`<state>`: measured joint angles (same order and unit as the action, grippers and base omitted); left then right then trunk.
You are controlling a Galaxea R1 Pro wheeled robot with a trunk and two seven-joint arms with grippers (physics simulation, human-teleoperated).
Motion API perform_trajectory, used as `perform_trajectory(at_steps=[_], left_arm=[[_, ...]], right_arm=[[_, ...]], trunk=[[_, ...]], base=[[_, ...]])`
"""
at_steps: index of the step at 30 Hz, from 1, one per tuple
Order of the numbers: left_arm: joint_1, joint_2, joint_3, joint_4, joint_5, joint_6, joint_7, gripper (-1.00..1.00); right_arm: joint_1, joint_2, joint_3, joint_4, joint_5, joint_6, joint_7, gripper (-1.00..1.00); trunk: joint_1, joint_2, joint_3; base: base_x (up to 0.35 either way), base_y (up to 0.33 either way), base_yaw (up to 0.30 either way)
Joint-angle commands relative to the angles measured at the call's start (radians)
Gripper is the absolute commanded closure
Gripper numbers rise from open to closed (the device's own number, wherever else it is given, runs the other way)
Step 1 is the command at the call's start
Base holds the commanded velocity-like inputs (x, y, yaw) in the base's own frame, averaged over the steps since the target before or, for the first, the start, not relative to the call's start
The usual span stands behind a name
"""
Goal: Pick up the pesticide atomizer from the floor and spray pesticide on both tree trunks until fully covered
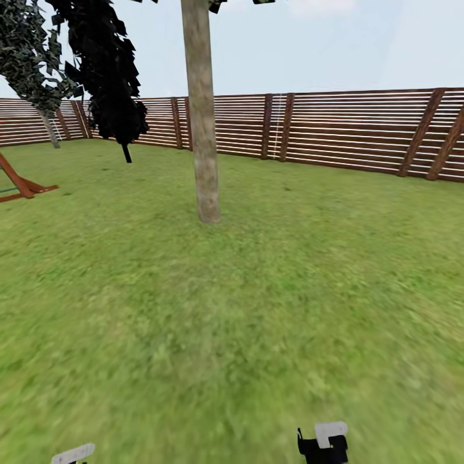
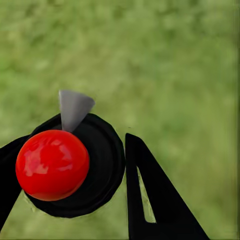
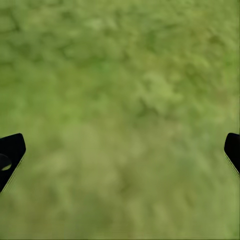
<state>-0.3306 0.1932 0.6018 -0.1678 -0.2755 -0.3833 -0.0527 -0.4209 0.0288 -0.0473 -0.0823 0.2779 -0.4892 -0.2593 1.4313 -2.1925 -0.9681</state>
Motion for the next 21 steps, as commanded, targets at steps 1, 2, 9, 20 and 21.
perform_trajectory(at_steps=[1, 2, 9, 20, 21], left_arm=[[-0.001, 0.0, 0.009, 0.001, -0.005, -0.003, -0.006, 1.0], [-0.001, 0.0, 0.009, 0.001, -0.005, -0.003, -0.006, 1.0], [-0.001, 0.0, 0.009, 0.001, -0.005, -0.003, -0.006, 1.0], [-0.001, 0.0, 0.009, 0.001, -0.005, -0.003, -0.006, 1.0], [-0.001, 0.0, 0.009, 0.001, -0.005, -0.003, -0.006, 1.0]], right_arm=[[-0.001, 0.0, -0.005, 0.001, 0.01, -0.002, -0.006, -1.0], [-0.001, 0.0, -0.005, 0.001, 0.01, -0.002, -0.006, -1.0], [-0.001, 0.0, -0.005, 0.001, 0.01, -0.001, -0.006, -1.0], [-0.001, 0.0, -0.005, 0.001, 0.01, -0.001, -0.006, -1.0], [-0.001, 0.0, -0.005, 0.001, 0.01, -0.002, -0.006, -1.0]], trunk=[[0.0, 0.0, -0.001], [0.0, 0.0, -0.001], [0.0, 0.0, -0.001], [0.0, 0.0, -0.001], [0.0, 0.0, -0.001]], base=[[0.338, 0.0, 0.0], [0.338, 0.0, 0.0], [0.338, 0.0, 0.0], [0.338, 0.0, 0.154], [0.338, 0.0, 0.276]])
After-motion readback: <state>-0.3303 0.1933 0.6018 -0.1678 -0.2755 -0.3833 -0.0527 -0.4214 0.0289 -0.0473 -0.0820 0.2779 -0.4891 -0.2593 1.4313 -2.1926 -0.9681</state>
